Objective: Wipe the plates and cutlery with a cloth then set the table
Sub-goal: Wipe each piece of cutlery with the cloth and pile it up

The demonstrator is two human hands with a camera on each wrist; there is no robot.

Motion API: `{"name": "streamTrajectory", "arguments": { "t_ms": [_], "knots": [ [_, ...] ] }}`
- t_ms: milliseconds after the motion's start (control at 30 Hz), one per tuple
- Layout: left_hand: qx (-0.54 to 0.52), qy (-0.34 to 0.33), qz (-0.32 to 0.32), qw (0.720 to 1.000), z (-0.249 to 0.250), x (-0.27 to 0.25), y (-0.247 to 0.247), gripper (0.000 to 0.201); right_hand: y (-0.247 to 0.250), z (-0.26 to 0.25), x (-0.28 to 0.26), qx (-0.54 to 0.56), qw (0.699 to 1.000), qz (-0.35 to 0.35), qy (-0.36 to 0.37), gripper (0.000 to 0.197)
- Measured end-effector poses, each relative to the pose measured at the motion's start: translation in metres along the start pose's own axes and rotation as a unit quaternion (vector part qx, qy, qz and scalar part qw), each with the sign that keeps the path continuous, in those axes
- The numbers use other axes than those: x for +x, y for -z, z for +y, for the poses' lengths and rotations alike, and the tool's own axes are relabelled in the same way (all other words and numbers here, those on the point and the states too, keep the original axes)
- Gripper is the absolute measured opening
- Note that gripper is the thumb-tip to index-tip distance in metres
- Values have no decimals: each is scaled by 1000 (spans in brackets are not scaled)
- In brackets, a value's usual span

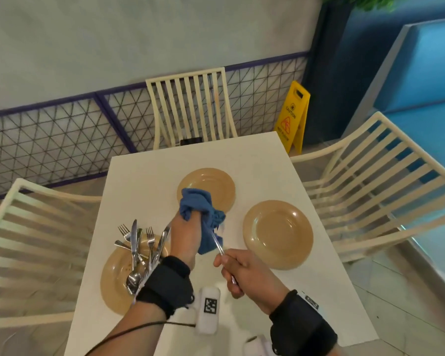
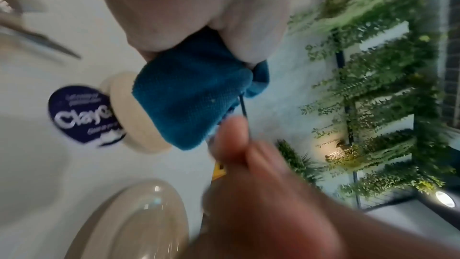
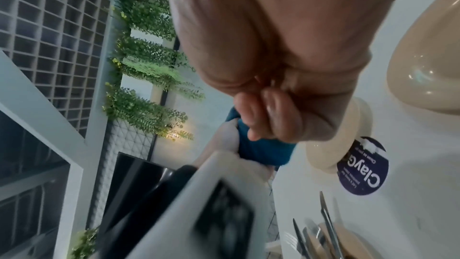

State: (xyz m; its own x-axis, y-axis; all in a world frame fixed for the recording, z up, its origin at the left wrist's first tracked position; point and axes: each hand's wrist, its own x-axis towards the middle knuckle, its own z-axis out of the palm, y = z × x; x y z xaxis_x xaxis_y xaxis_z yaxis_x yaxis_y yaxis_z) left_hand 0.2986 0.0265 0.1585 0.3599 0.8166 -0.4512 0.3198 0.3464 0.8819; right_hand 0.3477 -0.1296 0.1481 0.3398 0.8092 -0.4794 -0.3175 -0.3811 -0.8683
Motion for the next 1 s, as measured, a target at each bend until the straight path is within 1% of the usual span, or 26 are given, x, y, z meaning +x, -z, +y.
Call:
{"name": "streamTrajectory", "arguments": {
  "t_ms": [33,100,167,200,267,300,367,433,567,600,700,733,767,900,967,1000],
  "knots": [
    [3,12,-12,1000,-6,-6,-5,15,3,-2,2,-2,1000,6,1,31],
    [12,1,-19,1000,-10,-17,-9,18,9,-1,0,-6,1000,4,0,32],
    [10,-15,-6,1000,-5,-13,-8,15,13,1,-10,-3,1000,-7,2,31],
    [-8,-20,4,1000,-1,-9,-9,15,15,0,-13,-4,1000,-11,3,31],
    [-39,-9,21,999,4,-9,-16,17,20,-4,-10,-12,1000,-10,7,31],
    [-44,4,17,999,3,-13,-21,20,22,-7,-5,-12,1000,-5,12,31],
    [-37,22,-18,999,-5,-23,-30,23,25,-13,2,0,1000,7,23,30],
    [-33,12,-33,999,-1,-31,-29,24,26,-13,1,13,999,8,32,29],
    [-67,-5,29,997,9,-14,-24,27,22,-15,-4,9,999,-5,42,30],
    [-72,-4,32,997,10,-15,-27,28,21,-17,-1,6,999,-1,45,30],
    [-43,6,-22,999,4,-24,-36,28,22,-22,11,2,998,28,54,29],
    [-37,2,-33,999,5,-25,-33,27,25,-21,12,-6,998,36,59,30],
    [-44,-6,-29,999,6,-23,-27,26,28,-19,12,-17,997,44,60,30],
    [-166,-30,35,985,16,-3,15,17,44,-9,7,-12,996,77,39,30],
    [-181,-37,19,983,14,-3,27,15,46,-7,7,0,997,76,32,31],
    [-170,-31,-5,985,11,-7,27,18,42,-8,9,9,997,66,29,30]
  ]
}}
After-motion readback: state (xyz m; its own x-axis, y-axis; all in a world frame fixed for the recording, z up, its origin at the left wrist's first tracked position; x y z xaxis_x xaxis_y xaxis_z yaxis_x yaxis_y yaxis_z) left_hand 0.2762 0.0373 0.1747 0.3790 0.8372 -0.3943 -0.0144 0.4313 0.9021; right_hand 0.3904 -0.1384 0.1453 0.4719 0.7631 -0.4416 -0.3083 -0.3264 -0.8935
